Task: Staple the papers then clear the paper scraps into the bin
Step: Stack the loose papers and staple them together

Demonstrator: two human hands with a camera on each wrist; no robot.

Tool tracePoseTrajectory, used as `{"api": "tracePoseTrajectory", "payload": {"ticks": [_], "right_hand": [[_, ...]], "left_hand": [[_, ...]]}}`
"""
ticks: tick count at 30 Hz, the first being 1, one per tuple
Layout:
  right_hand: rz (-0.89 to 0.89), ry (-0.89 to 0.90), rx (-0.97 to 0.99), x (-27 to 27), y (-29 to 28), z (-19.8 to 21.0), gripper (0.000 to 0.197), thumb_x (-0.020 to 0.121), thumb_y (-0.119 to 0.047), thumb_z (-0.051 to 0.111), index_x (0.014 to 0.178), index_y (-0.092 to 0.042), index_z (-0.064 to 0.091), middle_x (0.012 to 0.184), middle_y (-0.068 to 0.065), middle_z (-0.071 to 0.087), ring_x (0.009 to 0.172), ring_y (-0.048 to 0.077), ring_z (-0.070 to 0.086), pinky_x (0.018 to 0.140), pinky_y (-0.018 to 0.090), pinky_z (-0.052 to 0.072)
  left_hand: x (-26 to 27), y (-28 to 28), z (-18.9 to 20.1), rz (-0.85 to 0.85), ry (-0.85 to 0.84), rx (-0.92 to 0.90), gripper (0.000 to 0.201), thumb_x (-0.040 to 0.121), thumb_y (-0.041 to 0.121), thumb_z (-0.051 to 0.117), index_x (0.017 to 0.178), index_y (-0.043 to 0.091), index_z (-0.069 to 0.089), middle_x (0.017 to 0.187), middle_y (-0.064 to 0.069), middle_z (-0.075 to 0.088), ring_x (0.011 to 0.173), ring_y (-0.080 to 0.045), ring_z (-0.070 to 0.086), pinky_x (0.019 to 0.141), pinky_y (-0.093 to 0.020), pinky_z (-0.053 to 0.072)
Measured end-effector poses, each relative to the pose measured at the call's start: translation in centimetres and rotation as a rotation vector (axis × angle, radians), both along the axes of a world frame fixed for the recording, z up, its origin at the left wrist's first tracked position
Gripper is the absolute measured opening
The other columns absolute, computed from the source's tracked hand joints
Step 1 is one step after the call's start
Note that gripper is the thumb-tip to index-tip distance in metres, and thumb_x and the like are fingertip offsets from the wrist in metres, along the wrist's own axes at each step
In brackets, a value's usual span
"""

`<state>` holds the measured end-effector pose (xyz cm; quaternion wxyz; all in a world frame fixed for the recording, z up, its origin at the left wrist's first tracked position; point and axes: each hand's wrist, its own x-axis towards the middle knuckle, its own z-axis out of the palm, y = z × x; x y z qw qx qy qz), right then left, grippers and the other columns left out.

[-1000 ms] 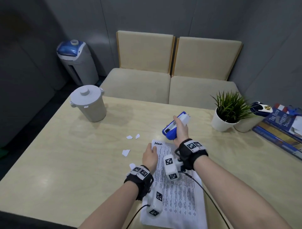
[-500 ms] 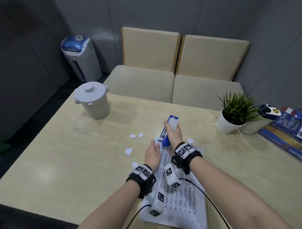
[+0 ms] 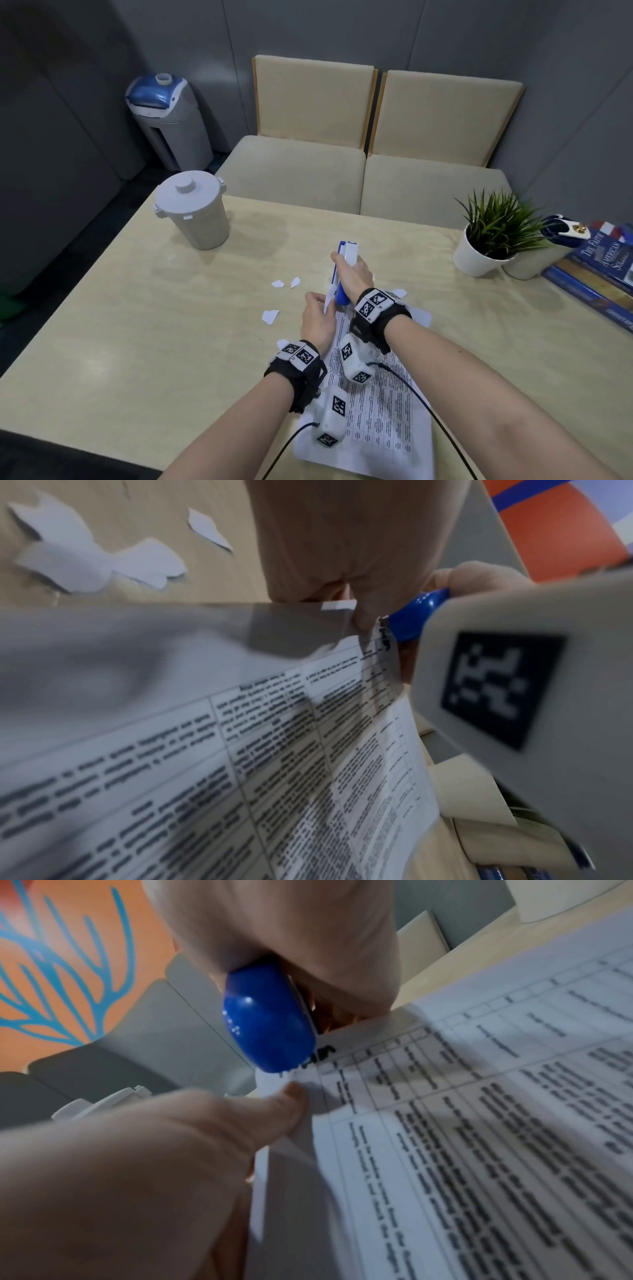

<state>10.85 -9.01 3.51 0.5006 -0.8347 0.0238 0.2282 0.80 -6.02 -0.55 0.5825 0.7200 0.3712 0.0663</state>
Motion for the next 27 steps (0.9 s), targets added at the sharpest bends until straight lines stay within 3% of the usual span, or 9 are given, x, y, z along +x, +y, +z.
{"api": "tracePoseTrajectory", "payload": {"ticks": [6,12,16,19,22,24,27], "right_hand": [[0.012,-0.007,-0.036,-0.1,0.7,0.1,0.041,0.078,-0.048,0.049,0.098,-0.013,0.057,0.075,0.000,0.057,0.075,0.025,0.055,0.068,0.031,0.039],[-0.023,-0.010,-0.052,0.1,0.9,-0.2,0.043,0.079,-0.049,0.046,0.097,-0.011,0.058,0.080,0.003,0.058,0.078,0.028,0.055,0.072,0.033,0.042],[-0.033,-0.012,-0.082,0.0,0.9,-0.5,0.047,0.080,-0.049,0.046,0.103,-0.011,0.060,0.084,0.004,0.061,0.081,0.029,0.056,0.075,0.033,0.042],[-0.040,-0.032,-0.118,-0.2,1.1,-0.7,0.045,0.081,-0.048,0.045,0.102,-0.011,0.061,0.085,0.004,0.062,0.084,0.030,0.057,0.076,0.033,0.042],[-0.021,-0.051,-0.147,-0.2,1.4,-0.5,0.042,0.083,-0.047,0.044,0.098,-0.011,0.062,0.082,0.003,0.061,0.082,0.029,0.055,0.072,0.031,0.038],[-0.019,-0.055,-0.151,-0.1,1.4,-0.4,0.042,0.083,-0.047,0.045,0.096,-0.011,0.062,0.082,0.003,0.060,0.080,0.028,0.054,0.071,0.030,0.036],[-0.025,-0.058,-0.142,-0.1,1.4,-0.5,0.042,0.083,-0.050,0.047,0.095,-0.013,0.062,0.081,0.002,0.060,0.079,0.028,0.054,0.070,0.030,0.037]], "left_hand": [[0.2,0.1,-0.1,-0.023,-0.047,0.013,0.022,0.092,0.039,0.048,0.093,0.019,0.037,0.096,-0.012,0.066,0.082,-0.031,0.063,0.074,-0.049,0.051],[-0.1,0.3,-0.2,-0.044,-0.043,-0.035,0.022,0.090,0.039,0.050,0.101,0.028,0.033,0.092,-0.006,0.071,0.085,-0.031,0.068,0.080,-0.054,0.053],[-1.0,0.5,0.4,-0.125,-0.017,-0.150,0.023,0.096,0.029,0.048,0.113,0.016,0.041,0.110,-0.013,0.068,0.096,-0.030,0.066,0.086,-0.046,0.051],[-0.9,0.8,-0.2,-0.242,0.102,0.003,0.038,0.101,0.030,0.037,0.117,-0.002,0.049,0.122,-0.020,0.059,0.112,-0.032,0.056,0.090,-0.037,0.043],[-0.8,1.0,-0.2,-0.270,0.063,0.049,0.031,0.103,0.024,0.031,0.105,0.002,0.053,0.114,-0.016,0.062,0.103,-0.028,0.056,0.082,-0.031,0.038],[-0.9,1.0,-0.1,-0.276,0.049,0.036,0.031,0.103,0.024,0.030,0.109,0.004,0.053,0.111,-0.008,0.061,0.100,-0.022,0.054,0.082,-0.029,0.037],[-0.7,1.0,-0.5,-0.284,0.048,0.021,0.035,0.103,0.026,0.030,0.115,0.002,0.052,0.117,-0.012,0.062,0.109,-0.027,0.056,0.089,-0.035,0.043]]}}
